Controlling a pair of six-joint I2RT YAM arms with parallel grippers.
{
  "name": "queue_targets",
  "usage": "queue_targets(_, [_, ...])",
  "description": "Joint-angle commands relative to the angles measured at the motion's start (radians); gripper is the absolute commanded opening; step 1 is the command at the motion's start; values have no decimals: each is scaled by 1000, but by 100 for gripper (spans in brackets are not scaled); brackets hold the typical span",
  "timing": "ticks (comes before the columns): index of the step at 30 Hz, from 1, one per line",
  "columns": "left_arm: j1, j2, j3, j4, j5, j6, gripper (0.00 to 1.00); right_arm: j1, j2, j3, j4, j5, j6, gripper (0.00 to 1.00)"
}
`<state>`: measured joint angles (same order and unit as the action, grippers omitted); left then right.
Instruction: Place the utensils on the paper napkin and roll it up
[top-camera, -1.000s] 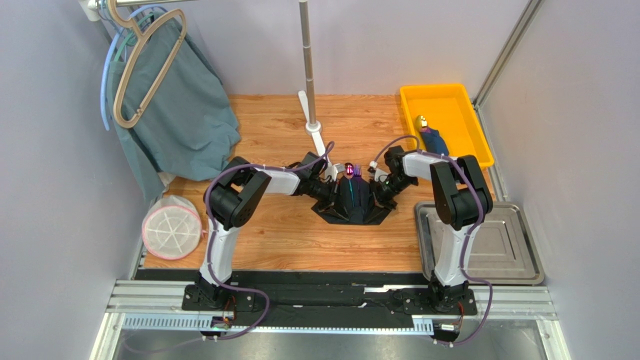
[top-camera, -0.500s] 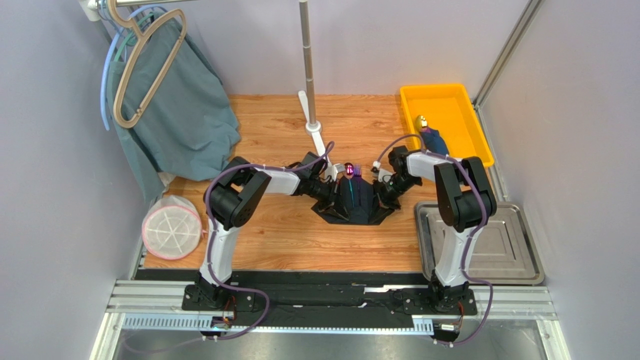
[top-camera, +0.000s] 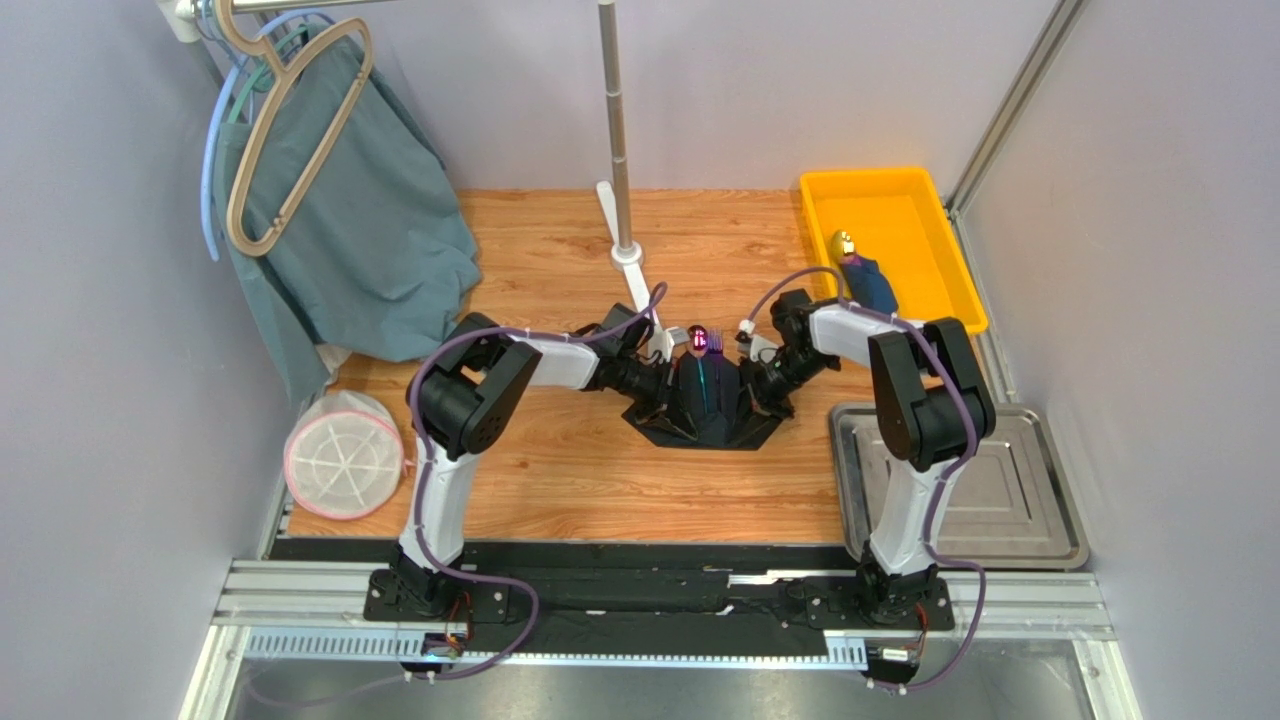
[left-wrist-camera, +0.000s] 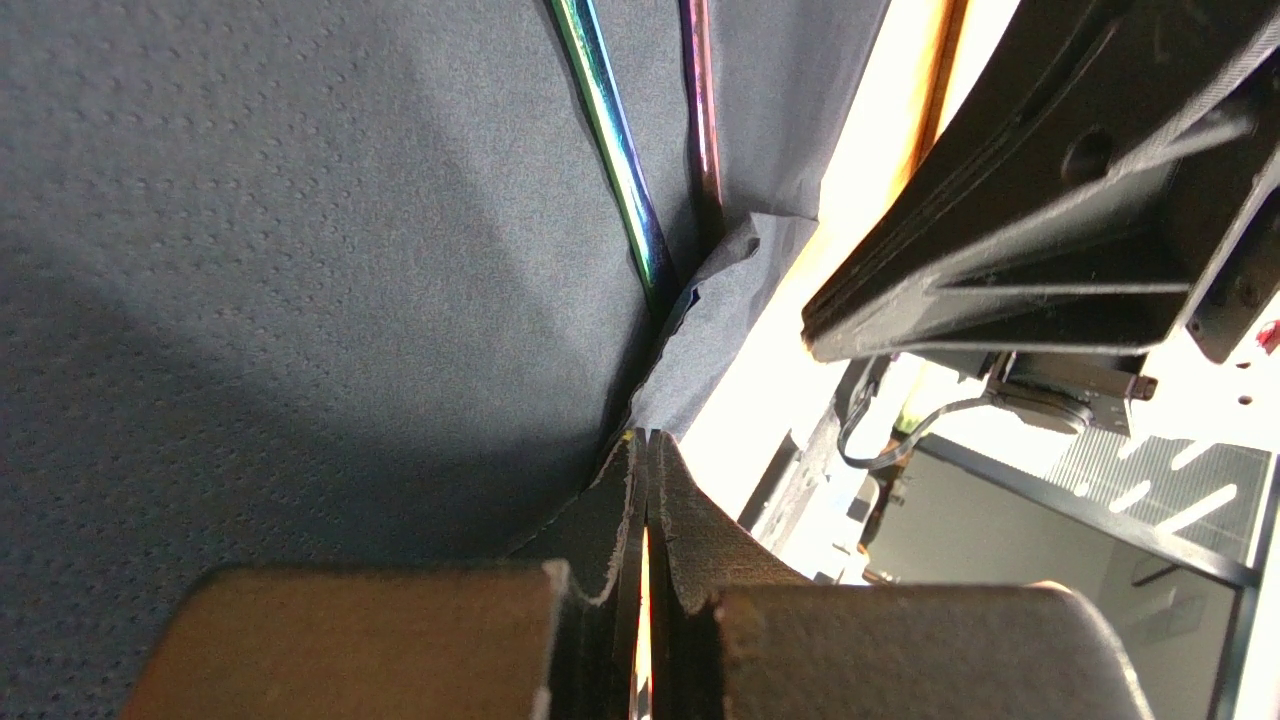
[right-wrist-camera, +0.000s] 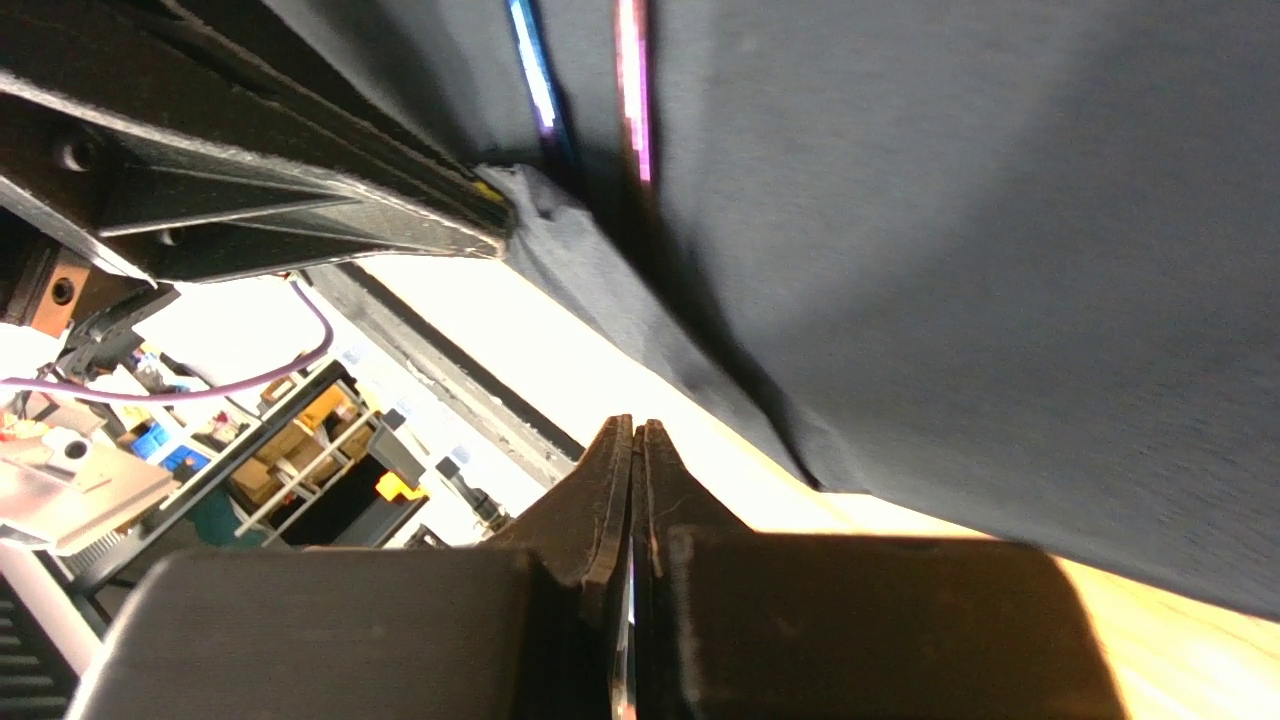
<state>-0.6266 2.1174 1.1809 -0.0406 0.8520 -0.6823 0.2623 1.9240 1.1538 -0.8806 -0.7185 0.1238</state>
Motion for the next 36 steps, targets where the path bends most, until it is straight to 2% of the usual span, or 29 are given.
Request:
queue_targets(1, [10, 26, -18, -30, -71, 40, 0, 17, 0, 6, 25, -35, 20, 0])
queue_targets(15, [11, 24, -23, -31, -74, 41, 0, -31, 66, -20, 38, 36, -30, 0])
queue_targets(27, [13, 27, -24, -33, -73, 44, 0, -110, 27, -39, -26, 47, -82, 0])
queue_targets(36, [13, -19, -50, 27, -42, 32, 0, -48, -34, 20, 11, -87, 5, 0])
